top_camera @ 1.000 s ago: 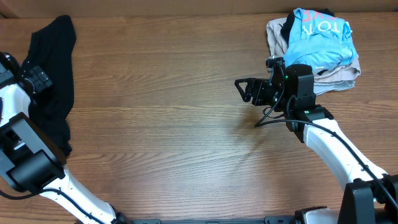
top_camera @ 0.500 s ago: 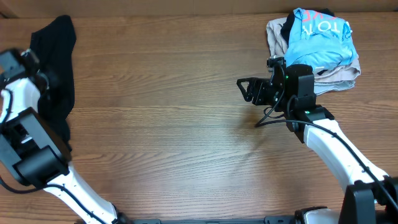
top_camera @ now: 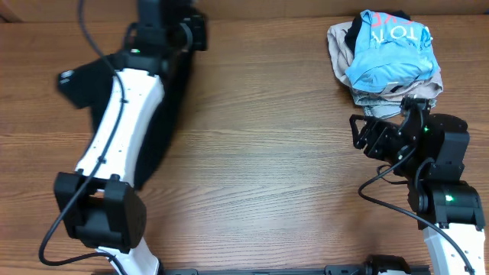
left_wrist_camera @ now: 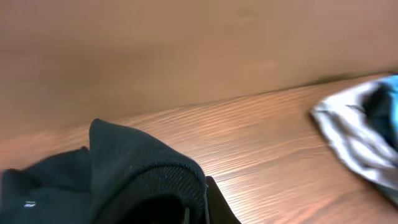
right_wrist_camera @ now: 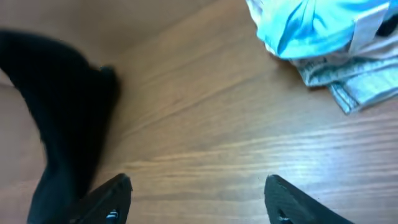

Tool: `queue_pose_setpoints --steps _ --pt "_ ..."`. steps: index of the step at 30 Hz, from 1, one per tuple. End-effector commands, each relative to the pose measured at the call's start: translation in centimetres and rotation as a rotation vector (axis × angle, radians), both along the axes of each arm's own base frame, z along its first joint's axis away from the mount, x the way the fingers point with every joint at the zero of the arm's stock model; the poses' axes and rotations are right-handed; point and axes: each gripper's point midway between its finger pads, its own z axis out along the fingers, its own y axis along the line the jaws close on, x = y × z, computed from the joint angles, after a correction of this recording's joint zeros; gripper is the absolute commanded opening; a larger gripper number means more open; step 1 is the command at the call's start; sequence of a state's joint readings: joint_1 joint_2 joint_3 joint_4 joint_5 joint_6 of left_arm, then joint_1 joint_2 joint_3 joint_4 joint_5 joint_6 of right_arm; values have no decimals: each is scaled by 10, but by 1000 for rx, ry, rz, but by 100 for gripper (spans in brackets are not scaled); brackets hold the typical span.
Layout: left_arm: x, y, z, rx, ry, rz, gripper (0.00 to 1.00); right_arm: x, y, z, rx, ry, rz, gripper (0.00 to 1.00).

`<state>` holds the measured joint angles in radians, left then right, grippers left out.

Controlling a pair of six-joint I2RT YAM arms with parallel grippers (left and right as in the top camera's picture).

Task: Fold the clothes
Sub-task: 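Lift the black t-shirt by the collar with the left gripper, then grasp the hanging t-shirt's lower edge with the right gripper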

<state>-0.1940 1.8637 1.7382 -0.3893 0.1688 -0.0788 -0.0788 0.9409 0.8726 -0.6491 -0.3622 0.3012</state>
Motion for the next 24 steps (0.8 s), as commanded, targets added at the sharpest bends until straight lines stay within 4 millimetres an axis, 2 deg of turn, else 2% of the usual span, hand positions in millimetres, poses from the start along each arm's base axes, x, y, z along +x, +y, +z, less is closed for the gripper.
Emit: queue_pose_setpoints --steps 1,3,4,5,7,10,12,16,20,24 --pt "-1 -28 70 -76 -133 -41 4 -1 14 0 3 -1 88 74" --pt "-6 -35 110 -137 -190 -66 4 3 30 -7 25 20 153 76" --pt "-16 -45 144 -180 -233 -134 4 11 49 -13 28 24 212 77" --pt "-21 -47 158 -195 -245 -146 4 15 63 -16 37 20 262 77" --pt "-33 -45 192 -216 -282 -151 4 23 105 -24 66 5 399 78" --pt "-50 -41 225 -223 -323 -154 4 31 153 -40 85 -11 533 80" --pt "-55 -39 236 -226 -339 -155 4 34 177 -50 87 -21 589 81" --pt "-63 -37 252 -244 -364 -153 4 37 211 -65 91 -49 664 81" --pt "-69 -39 263 -253 -383 -176 4 45 225 -85 65 -48 663 81" --pt "-73 -41 269 -262 -392 -192 4 53 223 -98 31 -41 626 81"
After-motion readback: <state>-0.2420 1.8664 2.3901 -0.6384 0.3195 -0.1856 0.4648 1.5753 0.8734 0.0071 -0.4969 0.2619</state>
